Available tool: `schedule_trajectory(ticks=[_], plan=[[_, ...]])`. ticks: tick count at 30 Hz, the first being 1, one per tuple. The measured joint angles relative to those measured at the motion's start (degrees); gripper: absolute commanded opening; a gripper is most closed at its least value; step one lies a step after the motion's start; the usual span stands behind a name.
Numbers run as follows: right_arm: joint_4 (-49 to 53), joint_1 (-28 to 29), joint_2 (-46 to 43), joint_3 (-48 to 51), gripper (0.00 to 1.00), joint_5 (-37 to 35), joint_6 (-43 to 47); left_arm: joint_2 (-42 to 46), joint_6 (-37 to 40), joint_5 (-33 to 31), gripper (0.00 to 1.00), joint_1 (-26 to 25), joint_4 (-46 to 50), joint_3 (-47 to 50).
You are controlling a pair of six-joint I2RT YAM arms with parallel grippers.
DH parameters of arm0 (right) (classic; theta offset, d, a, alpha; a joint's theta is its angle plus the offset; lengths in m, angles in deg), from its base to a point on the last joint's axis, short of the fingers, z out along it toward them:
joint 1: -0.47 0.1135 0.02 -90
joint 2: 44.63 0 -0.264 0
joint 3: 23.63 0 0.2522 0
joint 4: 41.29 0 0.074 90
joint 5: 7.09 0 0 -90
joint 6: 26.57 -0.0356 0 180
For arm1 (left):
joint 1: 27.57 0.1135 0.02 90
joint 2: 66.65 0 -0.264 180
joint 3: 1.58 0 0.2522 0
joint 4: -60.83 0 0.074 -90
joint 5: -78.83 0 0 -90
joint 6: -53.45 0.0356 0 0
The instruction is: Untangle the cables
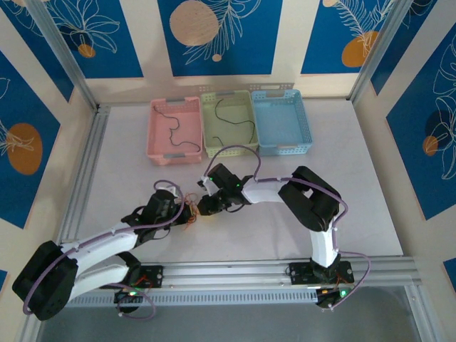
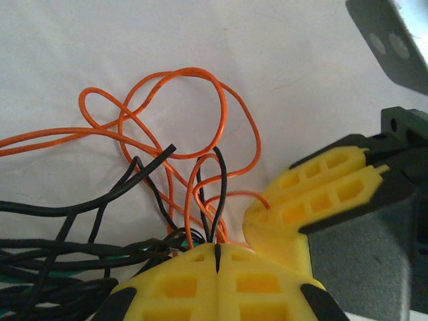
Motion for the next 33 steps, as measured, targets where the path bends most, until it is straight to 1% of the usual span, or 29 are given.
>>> schedule_trajectory(ticks=[3, 5, 9, 12, 16, 20, 23, 26, 33], plan=[[-0.39, 0.33, -0.22, 0.35, 0.00, -1.99, -0.04, 0.00, 0.00, 0.00, 0.00, 0.00, 0.00, 0.00], [-1.64, 0.35, -1.66, 2.29, 0.00, -3.58, -0.28, 0.04, -0.02, 0.00, 0.00, 0.00, 0.00, 0.04], [-4.81, -0.83, -7.43, 8.76, 0.00, -5.81, -1.99, 1.31, -0.04, -0.22, 0.00, 0.00, 0.52, 0.24], [-6.88, -2.93, -12.00, 13.27, 0.00, -9.62, -4.61, 4.37, -0.04, -1.20, 0.00, 0.00, 4.24, -0.11], [-9.20, -5.57, -16.94, 18.60, 0.00, -16.68, -9.16, 10.40, -0.04, -4.15, 0.00, 0.02, 15.28, -3.98], [-12.11, -9.49, -21.73, 24.90, 0.00, -20.57, -14.36, 20.68, -0.07, -6.86, 0.00, 0.02, 25.18, -8.00], [-15.02, -13.66, -24.02, 29.16, 0.00, -21.44, -18.67, 26.53, -0.07, -9.49, 0.00, 0.02, 33.24, -11.47], [-17.51, -17.25, -25.68, 33.09, 0.00, -21.64, -22.62, 30.08, -0.02, -12.26, 0.00, 0.02, 41.48, -16.44], [-20.98, -20.72, -27.04, 36.33, 0.00, -20.85, -29.18, 31.91, 2.19, -19.76, 0.00, 0.02, 56.17, -33.46]])
